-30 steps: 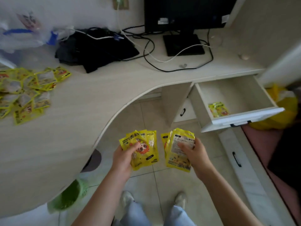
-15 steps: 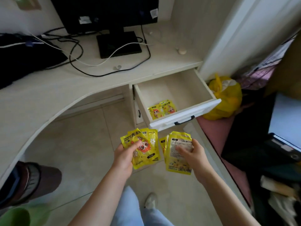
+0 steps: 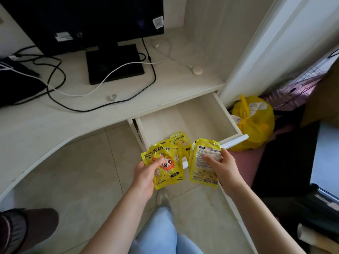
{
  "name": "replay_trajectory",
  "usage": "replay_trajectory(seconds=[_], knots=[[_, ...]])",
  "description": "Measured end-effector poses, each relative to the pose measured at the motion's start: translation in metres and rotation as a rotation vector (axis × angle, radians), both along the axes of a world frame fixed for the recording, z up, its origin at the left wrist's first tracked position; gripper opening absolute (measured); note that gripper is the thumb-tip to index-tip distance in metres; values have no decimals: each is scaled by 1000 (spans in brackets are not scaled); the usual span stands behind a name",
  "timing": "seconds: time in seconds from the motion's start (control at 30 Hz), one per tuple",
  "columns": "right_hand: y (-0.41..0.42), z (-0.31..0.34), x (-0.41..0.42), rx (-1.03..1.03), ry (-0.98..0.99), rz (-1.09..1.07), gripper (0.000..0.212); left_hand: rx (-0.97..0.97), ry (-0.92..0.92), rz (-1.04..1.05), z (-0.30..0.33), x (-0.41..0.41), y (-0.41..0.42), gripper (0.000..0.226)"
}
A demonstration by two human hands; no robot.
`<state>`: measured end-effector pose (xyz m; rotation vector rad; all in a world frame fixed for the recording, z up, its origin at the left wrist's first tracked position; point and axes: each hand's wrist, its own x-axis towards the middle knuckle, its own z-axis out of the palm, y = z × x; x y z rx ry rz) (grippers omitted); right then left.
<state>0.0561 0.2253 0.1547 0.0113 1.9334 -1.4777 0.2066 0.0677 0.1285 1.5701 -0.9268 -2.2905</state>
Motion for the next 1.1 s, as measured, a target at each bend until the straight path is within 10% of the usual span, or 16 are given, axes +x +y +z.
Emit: replay_trajectory(seconds=[0.4, 0.57, 0.77, 1.1], knots=[[-51, -23, -112, 110, 2, 52, 19, 8, -165, 38, -33, -110, -27, 42], [-66, -45, -168, 247, 55, 210, 22, 9, -275, 67, -71, -153, -27, 102], [-80, -81, -220, 345, 17, 345, 27, 35, -411, 176, -85, -200, -17, 62], [-86, -149, -243, 466, -31, 459, 27, 173, -477, 239, -136, -252, 7, 99]])
